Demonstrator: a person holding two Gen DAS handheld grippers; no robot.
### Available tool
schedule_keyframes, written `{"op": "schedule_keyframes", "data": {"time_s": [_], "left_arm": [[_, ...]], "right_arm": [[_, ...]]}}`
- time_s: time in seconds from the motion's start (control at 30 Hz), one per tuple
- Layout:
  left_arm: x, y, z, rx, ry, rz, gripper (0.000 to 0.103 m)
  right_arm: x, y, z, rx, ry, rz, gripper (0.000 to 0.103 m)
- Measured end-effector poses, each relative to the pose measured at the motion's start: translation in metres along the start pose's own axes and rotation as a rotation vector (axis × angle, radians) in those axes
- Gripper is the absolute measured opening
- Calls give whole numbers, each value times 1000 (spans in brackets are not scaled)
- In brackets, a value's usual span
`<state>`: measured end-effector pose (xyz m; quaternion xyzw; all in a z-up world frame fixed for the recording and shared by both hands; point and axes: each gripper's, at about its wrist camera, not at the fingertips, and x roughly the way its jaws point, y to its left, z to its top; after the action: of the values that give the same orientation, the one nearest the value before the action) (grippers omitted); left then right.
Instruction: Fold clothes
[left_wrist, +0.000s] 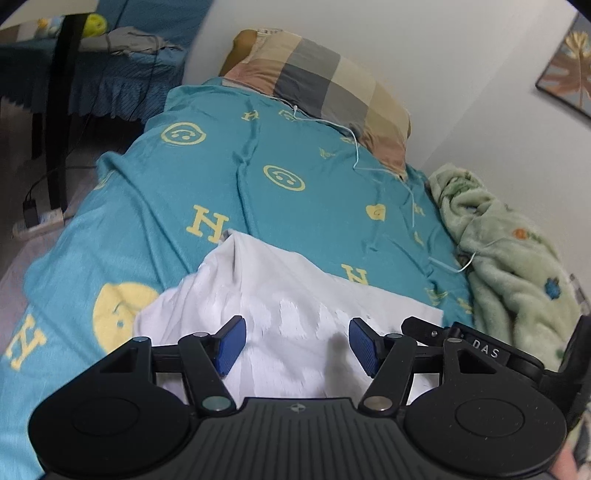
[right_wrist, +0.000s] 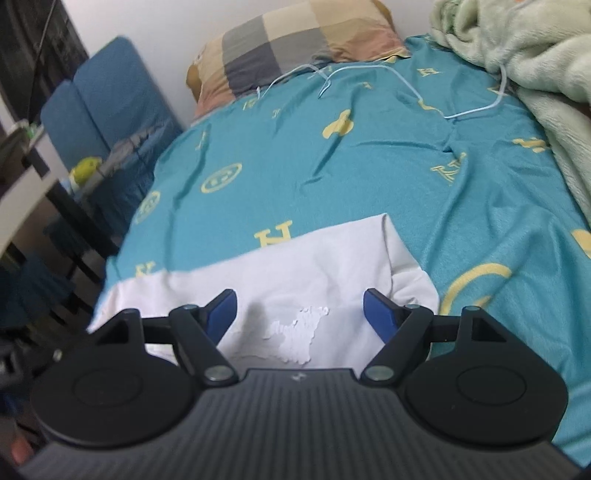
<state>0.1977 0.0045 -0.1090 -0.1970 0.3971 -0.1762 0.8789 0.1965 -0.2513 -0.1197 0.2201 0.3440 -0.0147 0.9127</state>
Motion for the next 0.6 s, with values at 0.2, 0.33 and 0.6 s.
{"op": "schedule_keyframes", "data": {"time_s": [0.2, 0.33, 0.6], "left_arm": [[-43, 10, -26, -280, 26, -121, 80], [-41, 25, -48, -480, 97, -217, 81], [-3, 50, -67, -655, 140, -213, 79]], "right_arm": [[-42, -6, -3, 148, -15, 46, 78], [-75, -12, -10, 247, -25, 110, 78], [-97, -27, -37, 472, 50, 252, 79]]}}
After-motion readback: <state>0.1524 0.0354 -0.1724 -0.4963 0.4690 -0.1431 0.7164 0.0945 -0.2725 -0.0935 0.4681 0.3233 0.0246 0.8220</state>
